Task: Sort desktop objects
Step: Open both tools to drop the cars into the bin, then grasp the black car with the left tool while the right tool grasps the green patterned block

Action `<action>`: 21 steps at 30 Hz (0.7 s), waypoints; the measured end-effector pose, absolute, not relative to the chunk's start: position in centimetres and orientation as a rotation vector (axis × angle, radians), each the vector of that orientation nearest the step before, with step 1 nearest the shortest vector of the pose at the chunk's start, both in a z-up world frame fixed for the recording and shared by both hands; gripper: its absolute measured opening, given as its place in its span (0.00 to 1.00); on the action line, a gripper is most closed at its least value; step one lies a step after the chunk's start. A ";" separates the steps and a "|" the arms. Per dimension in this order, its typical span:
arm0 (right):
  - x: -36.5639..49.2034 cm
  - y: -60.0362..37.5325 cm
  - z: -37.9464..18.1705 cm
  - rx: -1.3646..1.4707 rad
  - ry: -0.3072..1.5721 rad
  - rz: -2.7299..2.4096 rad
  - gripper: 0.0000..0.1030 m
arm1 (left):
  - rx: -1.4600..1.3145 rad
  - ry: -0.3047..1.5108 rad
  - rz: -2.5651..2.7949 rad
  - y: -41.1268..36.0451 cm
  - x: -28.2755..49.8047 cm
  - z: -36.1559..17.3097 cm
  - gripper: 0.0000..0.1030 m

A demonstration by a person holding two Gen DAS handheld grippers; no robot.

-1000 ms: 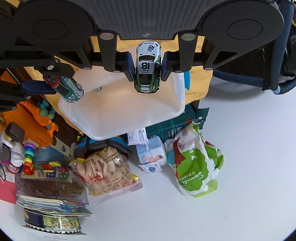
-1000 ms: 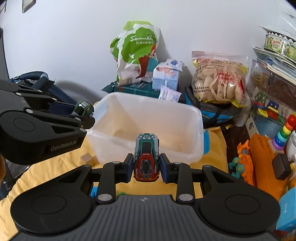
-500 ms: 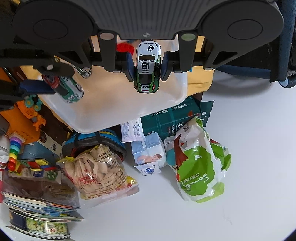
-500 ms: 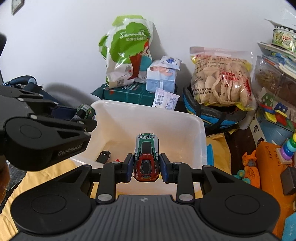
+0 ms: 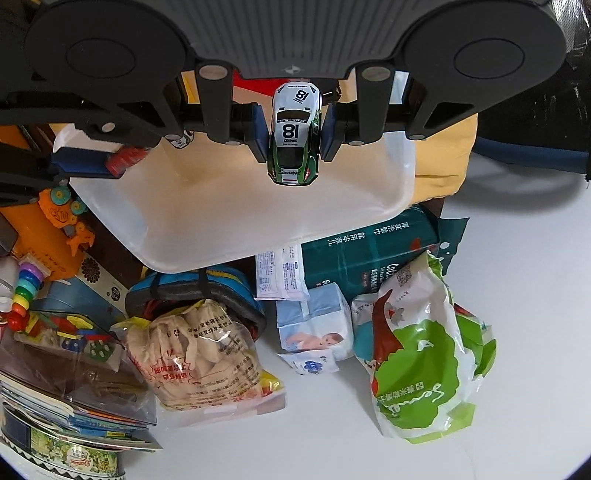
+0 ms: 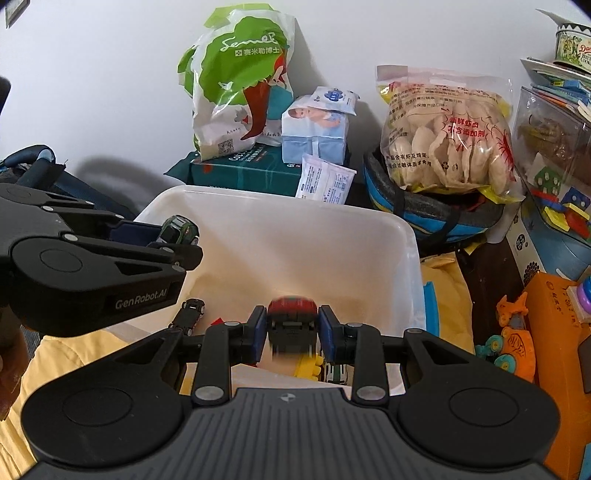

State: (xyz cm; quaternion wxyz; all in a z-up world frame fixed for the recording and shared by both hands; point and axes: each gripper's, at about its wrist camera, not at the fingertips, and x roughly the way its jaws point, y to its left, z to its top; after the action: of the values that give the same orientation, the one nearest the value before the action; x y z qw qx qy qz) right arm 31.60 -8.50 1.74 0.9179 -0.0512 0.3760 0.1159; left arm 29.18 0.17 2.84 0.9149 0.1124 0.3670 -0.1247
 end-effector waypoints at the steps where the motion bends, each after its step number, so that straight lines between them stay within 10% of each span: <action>1: 31.7 -8.5 1.7 -0.104 0.777 0.239 0.33 | 0.233 0.762 -0.259 0.2 29.3 2.7 0.32; 5: 31.9 -8.5 1.4 -0.101 0.788 0.228 0.34 | 0.239 0.777 -0.241 0.2 29.7 2.4 0.36; 8: 31.7 -8.7 1.7 -0.084 0.777 0.226 0.44 | 0.291 0.801 -0.219 -0.3 29.6 2.1 0.60; 21: 26.5 -9.9 3.3 -0.081 0.705 0.233 0.45 | 0.272 0.711 -0.199 1.2 22.8 4.6 0.63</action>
State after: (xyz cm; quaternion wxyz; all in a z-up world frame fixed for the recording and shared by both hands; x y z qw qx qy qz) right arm 26.47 -9.85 3.32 0.9311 -0.0395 0.3444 0.1138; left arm 22.77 1.16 4.57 0.9236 0.1327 0.3464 -0.0968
